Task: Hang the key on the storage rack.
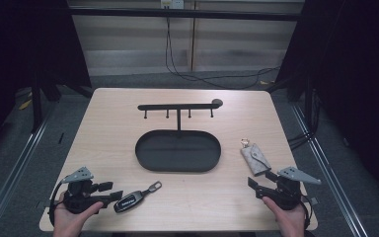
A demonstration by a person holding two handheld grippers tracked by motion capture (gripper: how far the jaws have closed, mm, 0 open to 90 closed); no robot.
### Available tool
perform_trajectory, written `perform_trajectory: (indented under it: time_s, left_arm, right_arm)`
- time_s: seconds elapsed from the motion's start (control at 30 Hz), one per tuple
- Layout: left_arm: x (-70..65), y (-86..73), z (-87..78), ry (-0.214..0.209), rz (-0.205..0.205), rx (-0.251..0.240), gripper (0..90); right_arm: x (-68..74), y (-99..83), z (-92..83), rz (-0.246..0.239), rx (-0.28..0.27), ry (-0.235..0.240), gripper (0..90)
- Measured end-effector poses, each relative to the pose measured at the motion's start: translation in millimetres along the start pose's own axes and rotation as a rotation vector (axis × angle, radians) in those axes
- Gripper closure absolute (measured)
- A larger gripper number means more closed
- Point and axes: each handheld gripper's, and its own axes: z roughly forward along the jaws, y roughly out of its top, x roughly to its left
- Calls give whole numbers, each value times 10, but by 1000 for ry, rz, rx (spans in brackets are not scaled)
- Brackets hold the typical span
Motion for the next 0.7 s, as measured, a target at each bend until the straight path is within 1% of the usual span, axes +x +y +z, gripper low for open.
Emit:
perform_trajectory:
  time_s: [0.1,0.13,0.17,0.2,0.23,0.27,0.3,0.33,0.37,0.4,0.43,0.47,0.5,0.53,0.57,0.6,0.67,0.7]
  left_arm:
    - [-7,5,6,1,7,6,407]
    - [-7,9,15,0,15,20,406]
    - [-7,9,15,0,15,20,407]
    - [-29,15,29,34,17,41,406]
    - [-29,15,29,34,17,41,386]
    - [-39,21,38,49,22,51,362]
    - [-66,29,54,45,20,52,362]
    - [-83,38,57,38,37,55,361]
    - [-83,38,57,38,37,55,365]
    - [-102,44,57,38,43,54,387]
    - [-126,50,47,22,52,51,436]
    - [-148,55,37,7,66,39,468]
    - [-177,74,18,-18,61,25,468]
    - [-193,83,16,-23,68,24,494]
    - [-208,99,16,-20,83,22,518]
    - [-225,110,21,-14,80,22,527]
    - [-244,148,39,-5,108,34,550]
    - [-258,166,52,1,133,37,549]
  right_arm:
    - [-13,-2,7,5,5,3,245]
    - [-14,-1,7,10,12,10,245]
    - [-14,-1,7,10,12,10,245]
    - [-13,-2,8,7,19,13,242]
    - [-13,-2,8,7,19,13,242]
    - [-14,-3,14,6,22,15,234]
    - [-17,-4,19,7,25,21,234]
    - [-23,-4,26,13,25,24,233]
    - [-29,-4,29,24,25,23,228]
    - [-37,-3,32,30,23,24,221]
    - [-42,0,29,34,22,23,217]
    - [-39,1,25,36,20,23,216]
    - [-39,1,25,36,20,23,216]
    - [-33,-3,19,31,19,24,214]
    - [-29,-5,15,29,15,25,210]
    - [-25,-6,8,27,14,27,209]
    - [-26,-7,5,29,12,28,209]
    - [-29,-5,6,31,13,29,209]
